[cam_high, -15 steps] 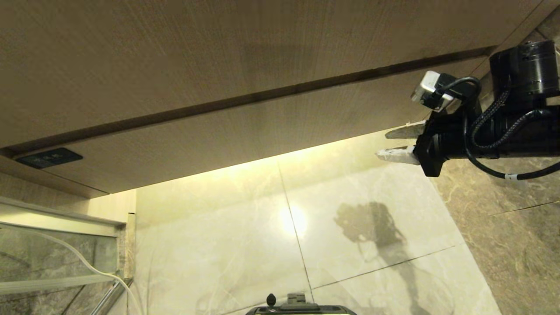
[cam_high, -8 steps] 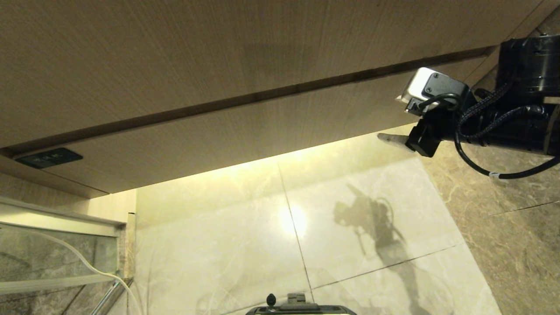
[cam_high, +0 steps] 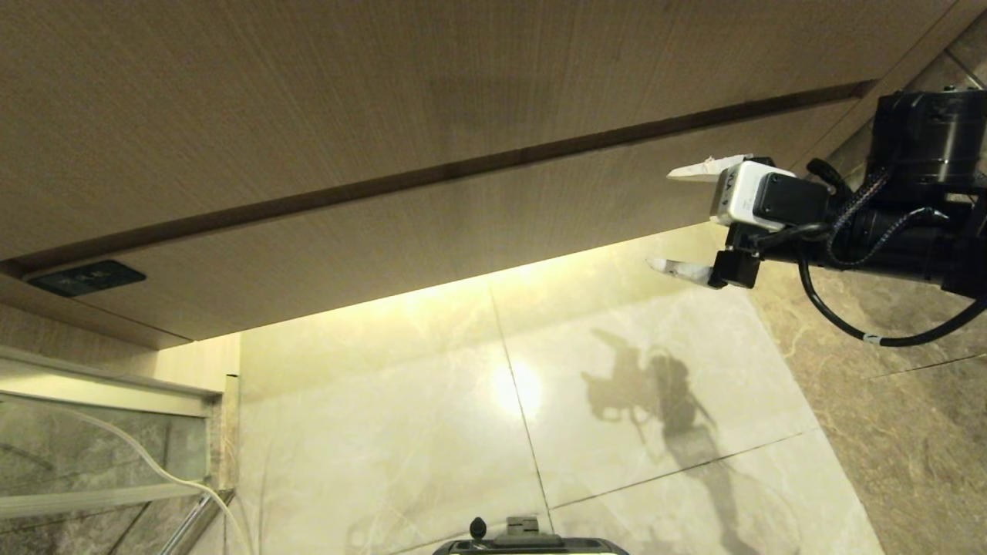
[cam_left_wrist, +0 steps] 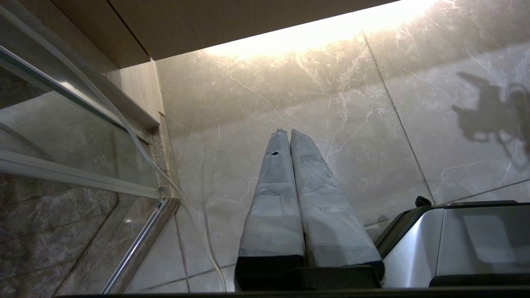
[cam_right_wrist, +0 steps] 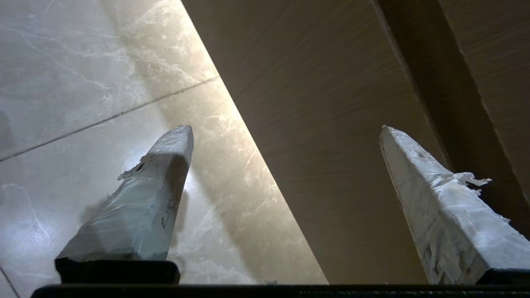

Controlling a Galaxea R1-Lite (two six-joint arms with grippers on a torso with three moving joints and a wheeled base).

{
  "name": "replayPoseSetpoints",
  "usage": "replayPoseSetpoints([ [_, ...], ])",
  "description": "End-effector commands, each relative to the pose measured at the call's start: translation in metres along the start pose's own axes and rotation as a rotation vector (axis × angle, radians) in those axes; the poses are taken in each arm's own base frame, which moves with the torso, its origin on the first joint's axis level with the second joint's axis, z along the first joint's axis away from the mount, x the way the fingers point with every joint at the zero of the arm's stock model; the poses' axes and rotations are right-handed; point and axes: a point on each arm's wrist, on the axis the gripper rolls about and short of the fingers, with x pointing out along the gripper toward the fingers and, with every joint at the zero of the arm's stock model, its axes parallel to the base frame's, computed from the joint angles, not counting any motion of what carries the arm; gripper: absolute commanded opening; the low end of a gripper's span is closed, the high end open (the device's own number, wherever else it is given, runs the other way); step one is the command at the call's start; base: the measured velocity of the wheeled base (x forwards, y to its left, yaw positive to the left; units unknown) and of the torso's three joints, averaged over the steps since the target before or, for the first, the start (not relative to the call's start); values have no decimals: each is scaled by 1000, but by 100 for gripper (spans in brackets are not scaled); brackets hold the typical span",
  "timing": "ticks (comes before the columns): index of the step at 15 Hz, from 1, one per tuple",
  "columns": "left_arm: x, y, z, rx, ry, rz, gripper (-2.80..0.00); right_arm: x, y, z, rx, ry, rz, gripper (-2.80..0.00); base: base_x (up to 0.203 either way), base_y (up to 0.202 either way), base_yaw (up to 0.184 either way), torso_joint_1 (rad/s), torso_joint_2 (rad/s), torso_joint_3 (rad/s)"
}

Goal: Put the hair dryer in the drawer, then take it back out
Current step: Pull open the drawer

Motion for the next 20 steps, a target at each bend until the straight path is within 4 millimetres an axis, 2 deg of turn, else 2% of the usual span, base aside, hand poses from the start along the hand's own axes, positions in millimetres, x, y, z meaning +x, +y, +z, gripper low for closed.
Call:
replayPoseSetpoints([
  [1,0,0,0,0,2,-1,-280,13,-7,-7,-15,-11,-8,0,0,0,0,0,0,0],
  [5,0,0,0,0,2,0,-280,29,-27,-7,-30,-28,-51,0,0,0,0,0,0,0],
  [20,0,0,0,0,2,0,-280,64,-33,-30,-46,-13,-73,0,0,0,0,0,0,0],
])
